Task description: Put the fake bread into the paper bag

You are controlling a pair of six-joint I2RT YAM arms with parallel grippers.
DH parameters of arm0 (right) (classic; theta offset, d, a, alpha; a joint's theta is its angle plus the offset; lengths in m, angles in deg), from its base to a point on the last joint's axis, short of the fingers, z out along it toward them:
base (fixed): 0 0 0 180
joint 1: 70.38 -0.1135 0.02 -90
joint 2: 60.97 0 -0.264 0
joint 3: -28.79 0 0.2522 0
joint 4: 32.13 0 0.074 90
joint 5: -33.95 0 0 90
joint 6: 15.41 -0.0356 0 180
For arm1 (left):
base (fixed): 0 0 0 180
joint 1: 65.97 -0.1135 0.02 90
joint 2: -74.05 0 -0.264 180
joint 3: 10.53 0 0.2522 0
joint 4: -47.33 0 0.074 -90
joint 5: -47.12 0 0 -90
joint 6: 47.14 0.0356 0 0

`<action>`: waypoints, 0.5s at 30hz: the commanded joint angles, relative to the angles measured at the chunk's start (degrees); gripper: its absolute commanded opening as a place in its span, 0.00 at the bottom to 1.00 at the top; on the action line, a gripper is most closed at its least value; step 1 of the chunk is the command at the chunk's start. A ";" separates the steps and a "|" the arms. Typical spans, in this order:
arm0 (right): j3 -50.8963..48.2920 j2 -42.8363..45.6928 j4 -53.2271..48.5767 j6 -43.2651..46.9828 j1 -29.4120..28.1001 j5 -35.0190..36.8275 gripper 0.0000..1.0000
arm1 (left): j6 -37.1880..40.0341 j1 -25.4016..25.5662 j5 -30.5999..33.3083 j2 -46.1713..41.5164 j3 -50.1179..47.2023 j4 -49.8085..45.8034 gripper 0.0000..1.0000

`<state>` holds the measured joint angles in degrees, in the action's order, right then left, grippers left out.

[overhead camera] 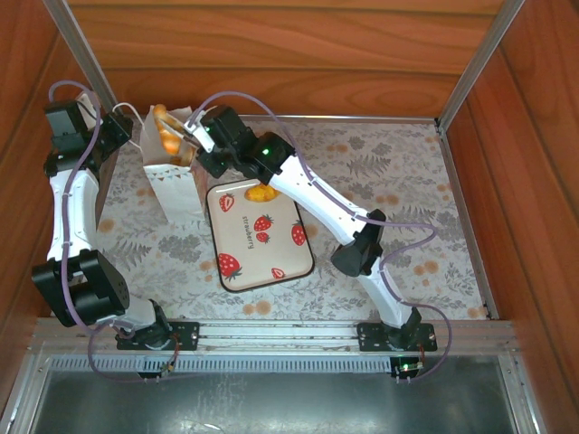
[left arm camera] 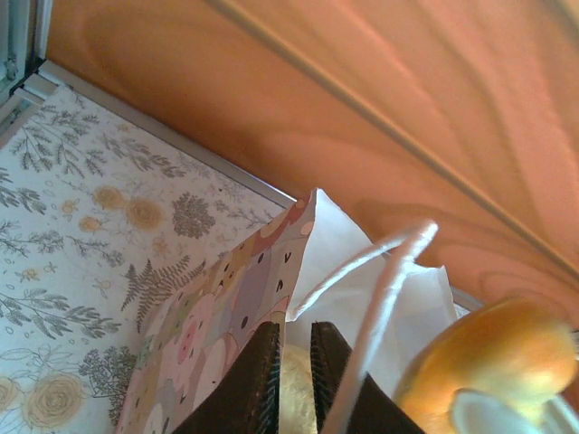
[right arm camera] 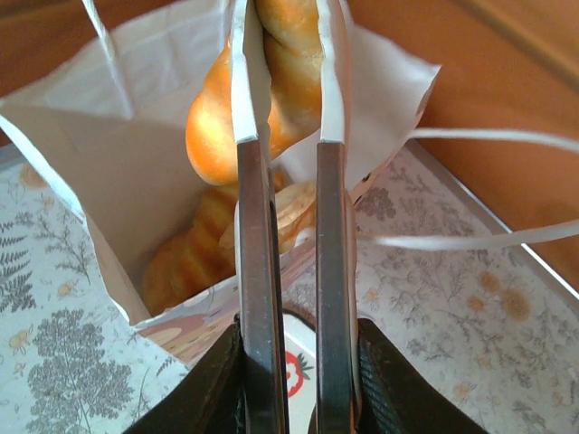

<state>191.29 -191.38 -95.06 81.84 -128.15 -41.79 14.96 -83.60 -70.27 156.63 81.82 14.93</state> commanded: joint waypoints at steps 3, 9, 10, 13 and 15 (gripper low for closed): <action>1.81 0.60 -1.81 -0.60 -0.05 -4.35 0.32 | 0.70 -0.61 -0.02 -0.50 1.17 1.25 0.16; 0.02 1.19 -2.65 -1.80 -0.05 -5.32 0.39 | 0.51 -0.62 -0.28 -0.32 1.21 1.31 0.15; -0.04 1.21 -2.69 -1.80 -0.05 -5.10 0.42 | 0.48 -0.63 -0.35 -0.35 1.21 1.31 0.15; 0.13 1.30 -2.61 -1.80 0.02 -4.84 0.48 | 0.45 -0.63 -0.36 -0.58 1.13 1.26 0.15; 0.31 1.47 -2.45 -1.95 0.09 -4.77 0.52 | 0.43 -0.53 -0.39 -0.66 1.12 1.29 0.15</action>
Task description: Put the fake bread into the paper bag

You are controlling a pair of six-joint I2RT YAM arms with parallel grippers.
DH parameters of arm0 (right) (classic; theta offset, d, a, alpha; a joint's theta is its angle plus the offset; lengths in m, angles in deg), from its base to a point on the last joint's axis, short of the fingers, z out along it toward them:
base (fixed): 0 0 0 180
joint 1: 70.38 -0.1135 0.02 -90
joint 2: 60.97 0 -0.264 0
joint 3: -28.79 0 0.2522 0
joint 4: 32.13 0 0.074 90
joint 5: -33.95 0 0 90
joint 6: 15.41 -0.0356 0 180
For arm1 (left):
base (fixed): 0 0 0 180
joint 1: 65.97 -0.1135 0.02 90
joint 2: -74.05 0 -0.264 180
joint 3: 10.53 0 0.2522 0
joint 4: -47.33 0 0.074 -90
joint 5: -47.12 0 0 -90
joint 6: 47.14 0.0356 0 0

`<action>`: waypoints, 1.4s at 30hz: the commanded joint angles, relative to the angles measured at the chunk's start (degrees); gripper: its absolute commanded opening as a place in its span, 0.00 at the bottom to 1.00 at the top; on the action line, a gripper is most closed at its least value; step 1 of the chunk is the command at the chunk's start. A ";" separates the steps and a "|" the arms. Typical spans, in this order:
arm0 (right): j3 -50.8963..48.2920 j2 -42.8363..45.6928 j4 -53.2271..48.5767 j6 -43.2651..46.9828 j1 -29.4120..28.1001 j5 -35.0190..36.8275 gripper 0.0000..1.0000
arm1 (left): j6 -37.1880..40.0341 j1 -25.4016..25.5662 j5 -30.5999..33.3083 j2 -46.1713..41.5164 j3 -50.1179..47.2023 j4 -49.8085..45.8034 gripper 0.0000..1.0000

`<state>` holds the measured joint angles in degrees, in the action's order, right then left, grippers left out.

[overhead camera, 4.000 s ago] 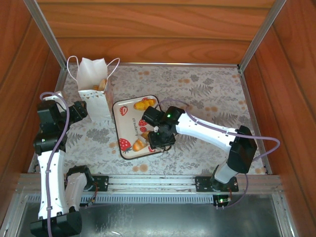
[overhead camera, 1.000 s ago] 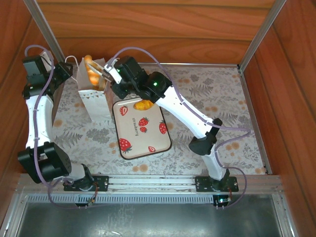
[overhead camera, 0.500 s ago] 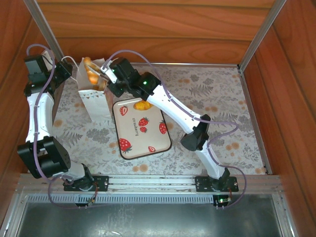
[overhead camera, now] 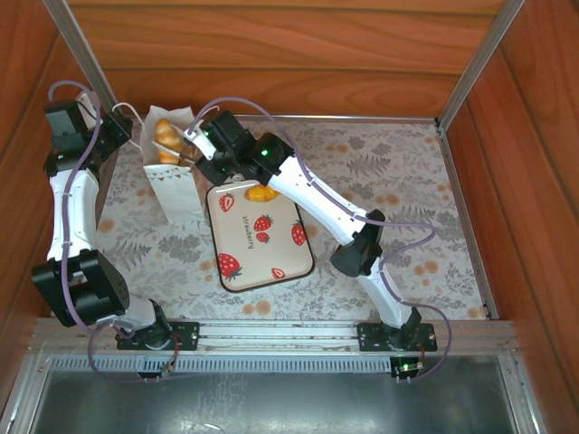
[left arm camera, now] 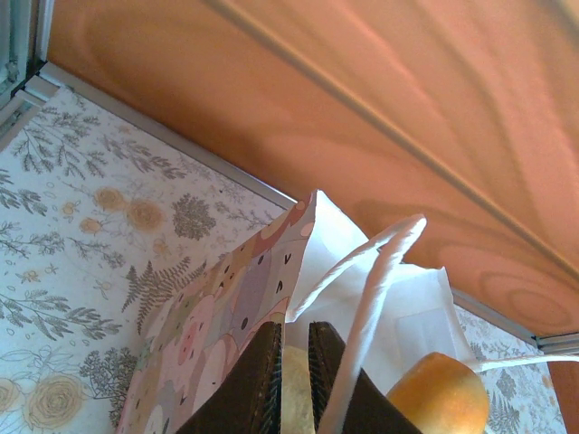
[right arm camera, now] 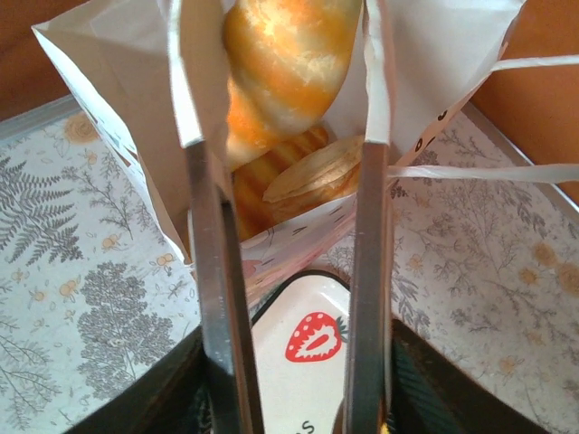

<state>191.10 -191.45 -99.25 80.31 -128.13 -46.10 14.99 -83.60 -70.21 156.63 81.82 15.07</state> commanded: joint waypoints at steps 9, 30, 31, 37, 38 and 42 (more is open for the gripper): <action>0.51 2.80 1.89 -0.96 0.14 0.43 0.52 | 0.34 -0.59 -0.89 -1.03 1.13 1.15 0.15; -1.34 7.12 4.40 -3.47 0.18 -1.21 0.50 | -0.85 -0.52 -1.25 -1.93 0.61 1.21 0.37; -2.16 7.98 4.86 -3.53 0.14 -1.25 0.50 | -1.09 -0.53 -1.11 -2.11 0.43 1.23 0.42; -5.94 12.01 6.25 -2.90 0.17 -0.03 0.50 | -1.65 -0.63 -0.02 -4.13 -1.18 1.45 0.60; -6.18 12.65 6.29 -2.80 0.18 -0.02 0.49 | -1.83 -0.63 0.23 -4.72 -1.53 1.43 0.64; -8.77 15.55 6.97 -2.72 0.13 0.27 0.49 | -2.92 -0.64 2.51 -7.27 -3.28 1.39 0.79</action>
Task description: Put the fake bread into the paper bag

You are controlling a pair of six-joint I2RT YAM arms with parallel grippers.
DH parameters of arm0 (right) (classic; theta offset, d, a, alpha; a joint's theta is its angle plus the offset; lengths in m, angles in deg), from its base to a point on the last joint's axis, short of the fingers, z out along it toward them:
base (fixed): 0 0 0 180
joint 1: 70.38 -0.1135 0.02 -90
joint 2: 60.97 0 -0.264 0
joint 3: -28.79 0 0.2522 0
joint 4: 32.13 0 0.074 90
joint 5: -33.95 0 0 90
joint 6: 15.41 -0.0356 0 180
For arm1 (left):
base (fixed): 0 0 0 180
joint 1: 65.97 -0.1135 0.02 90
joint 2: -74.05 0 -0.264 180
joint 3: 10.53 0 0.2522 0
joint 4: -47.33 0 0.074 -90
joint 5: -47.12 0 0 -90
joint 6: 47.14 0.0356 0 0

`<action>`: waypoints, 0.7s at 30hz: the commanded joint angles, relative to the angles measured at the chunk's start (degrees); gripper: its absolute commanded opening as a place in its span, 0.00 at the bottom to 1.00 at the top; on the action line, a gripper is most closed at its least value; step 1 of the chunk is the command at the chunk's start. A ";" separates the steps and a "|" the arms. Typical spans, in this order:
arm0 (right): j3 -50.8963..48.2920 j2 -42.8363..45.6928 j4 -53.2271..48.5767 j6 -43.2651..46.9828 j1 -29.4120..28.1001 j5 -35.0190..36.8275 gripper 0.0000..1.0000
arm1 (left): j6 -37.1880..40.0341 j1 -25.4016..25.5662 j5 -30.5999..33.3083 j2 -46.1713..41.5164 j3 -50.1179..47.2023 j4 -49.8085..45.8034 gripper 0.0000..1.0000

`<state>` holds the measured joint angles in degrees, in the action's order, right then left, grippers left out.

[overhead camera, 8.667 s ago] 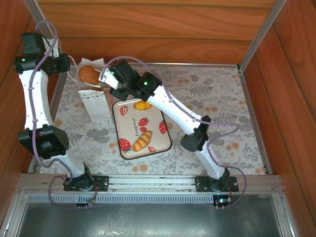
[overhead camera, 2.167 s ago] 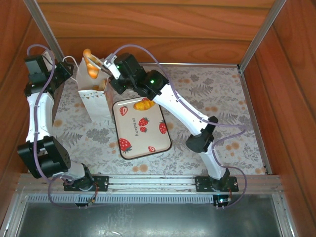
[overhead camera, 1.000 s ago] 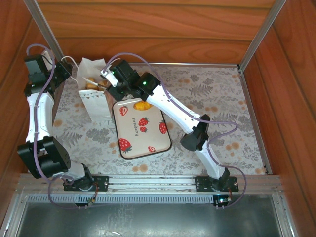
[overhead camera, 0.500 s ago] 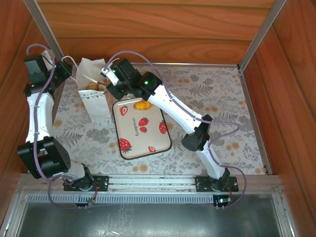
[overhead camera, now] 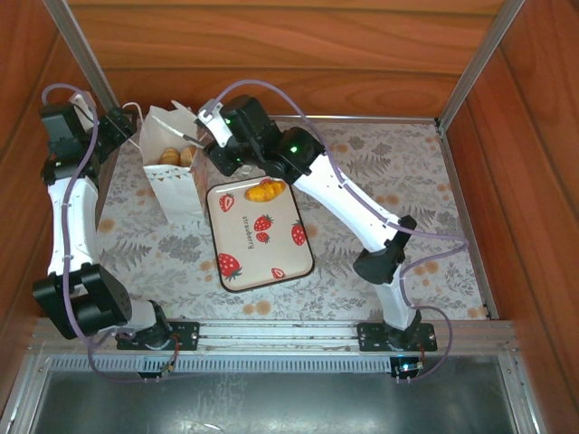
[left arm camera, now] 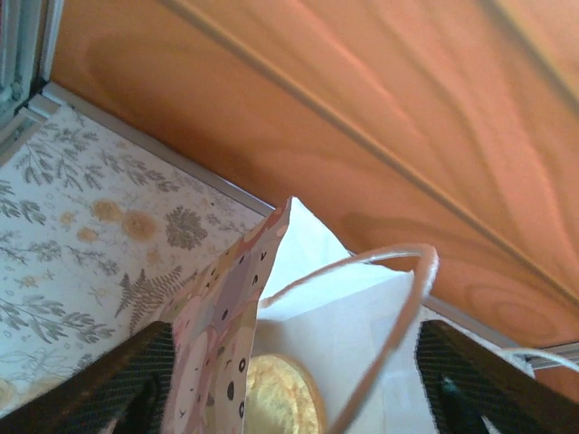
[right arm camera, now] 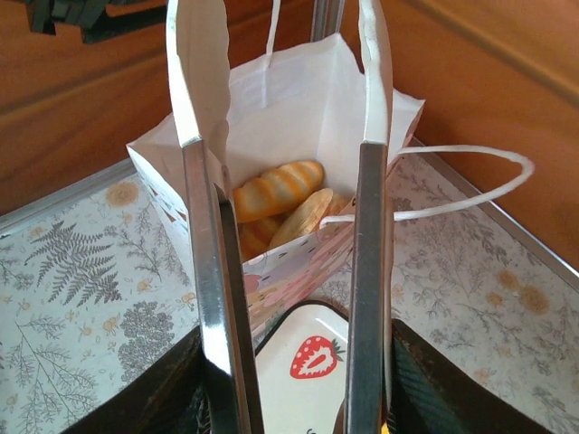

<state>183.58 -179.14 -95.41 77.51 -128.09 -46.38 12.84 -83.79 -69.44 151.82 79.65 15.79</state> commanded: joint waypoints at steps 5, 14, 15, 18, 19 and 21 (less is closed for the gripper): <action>-5.77 8.00 5.84 0.09 0.14 0.09 0.49 | -1.38 -0.75 2.86 -7.18 -4.16 0.32 0.92; -17.34 18.83 9.59 -0.51 0.10 3.93 0.49 | -1.04 -1.16 1.17 -15.54 -9.87 -2.08 0.99; -18.70 20.17 10.23 -0.38 0.12 4.55 0.48 | -1.37 -1.11 0.77 -16.26 -10.40 -2.19 0.99; -21.67 24.33 10.40 0.13 0.12 7.02 0.48 | -3.09 -1.23 0.04 -19.19 -12.44 -2.28 0.99; -22.44 25.52 10.39 0.20 0.14 7.51 0.48 | -3.35 -1.20 0.02 -19.96 -12.87 -2.39 0.99; -24.37 27.66 10.50 0.57 0.14 9.21 0.48 | -3.60 -1.18 0.22 -21.35 -13.07 -3.02 0.99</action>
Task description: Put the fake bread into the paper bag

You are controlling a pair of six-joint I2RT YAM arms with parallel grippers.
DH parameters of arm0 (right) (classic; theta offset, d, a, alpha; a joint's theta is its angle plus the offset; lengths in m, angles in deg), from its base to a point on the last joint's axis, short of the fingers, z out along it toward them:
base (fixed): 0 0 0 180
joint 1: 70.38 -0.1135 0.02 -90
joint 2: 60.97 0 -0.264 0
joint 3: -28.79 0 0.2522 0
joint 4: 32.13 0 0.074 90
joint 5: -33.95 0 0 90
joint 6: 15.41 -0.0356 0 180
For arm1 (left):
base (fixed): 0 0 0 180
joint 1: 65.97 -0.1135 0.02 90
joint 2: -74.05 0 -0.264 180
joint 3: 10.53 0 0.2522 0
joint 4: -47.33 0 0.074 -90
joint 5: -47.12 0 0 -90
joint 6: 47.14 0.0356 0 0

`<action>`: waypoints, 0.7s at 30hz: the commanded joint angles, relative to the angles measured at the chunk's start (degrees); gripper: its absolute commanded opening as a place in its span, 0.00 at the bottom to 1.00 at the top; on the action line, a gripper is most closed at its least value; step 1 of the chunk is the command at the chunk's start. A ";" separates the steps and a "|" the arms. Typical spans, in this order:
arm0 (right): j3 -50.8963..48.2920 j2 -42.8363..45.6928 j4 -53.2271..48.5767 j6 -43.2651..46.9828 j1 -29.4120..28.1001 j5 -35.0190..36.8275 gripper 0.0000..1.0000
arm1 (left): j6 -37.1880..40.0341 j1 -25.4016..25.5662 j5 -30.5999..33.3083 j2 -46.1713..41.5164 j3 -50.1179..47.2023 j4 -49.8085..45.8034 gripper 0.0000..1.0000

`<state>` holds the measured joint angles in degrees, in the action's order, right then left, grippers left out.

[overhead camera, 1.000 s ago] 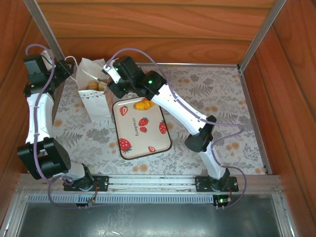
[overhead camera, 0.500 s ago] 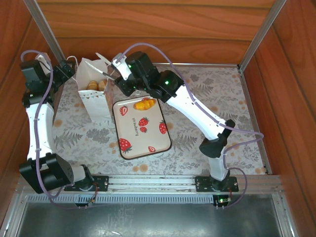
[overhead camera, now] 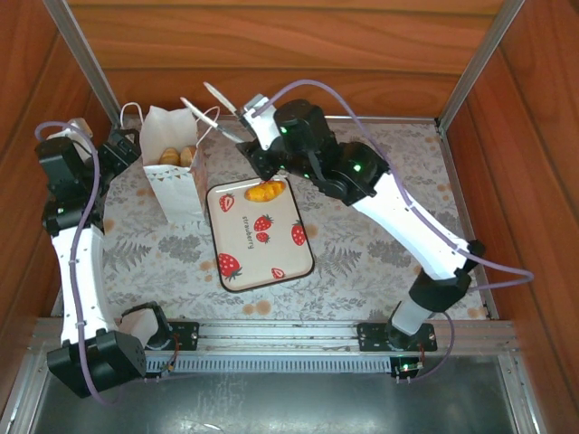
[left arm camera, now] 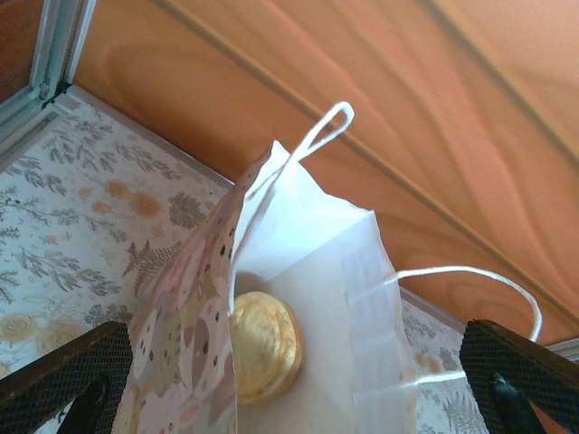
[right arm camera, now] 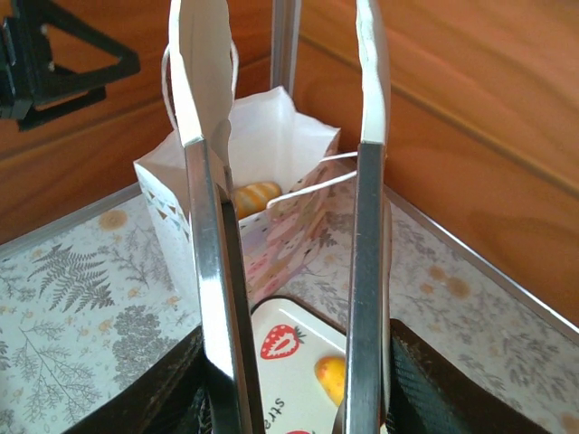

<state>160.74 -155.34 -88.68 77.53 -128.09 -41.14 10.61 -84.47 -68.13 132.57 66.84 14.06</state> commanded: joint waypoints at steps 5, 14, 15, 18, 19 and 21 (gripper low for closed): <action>-7.54 9.90 3.24 0.57 0.40 8.79 0.48 | -1.73 -0.51 -1.41 -4.14 -0.33 -2.70 0.99; -19.85 19.45 -2.08 -4.40 3.13 11.84 0.48 | 1.37 -0.51 -1.47 -5.80 -3.79 -5.59 0.97; -21.39 20.36 -2.42 -4.95 3.81 11.89 0.48 | 1.70 -0.53 -1.70 -5.84 -4.02 -6.00 0.97; -26.37 22.87 -2.54 -6.36 6.45 10.59 0.48 | 1.93 -0.56 -2.66 -5.98 -4.11 -6.89 0.96; -27.98 23.59 -2.36 -6.62 7.37 10.17 0.48 | 1.73 -0.54 -2.91 -6.21 -4.19 -7.11 0.96; -31.43 25.06 -2.16 -7.49 9.76 8.95 0.48 | 1.66 -0.54 -3.28 -6.71 -4.42 -7.26 0.95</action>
<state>132.37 -132.52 -91.32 72.63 -120.83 -31.93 11.20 -84.49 -69.68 126.93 62.56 8.01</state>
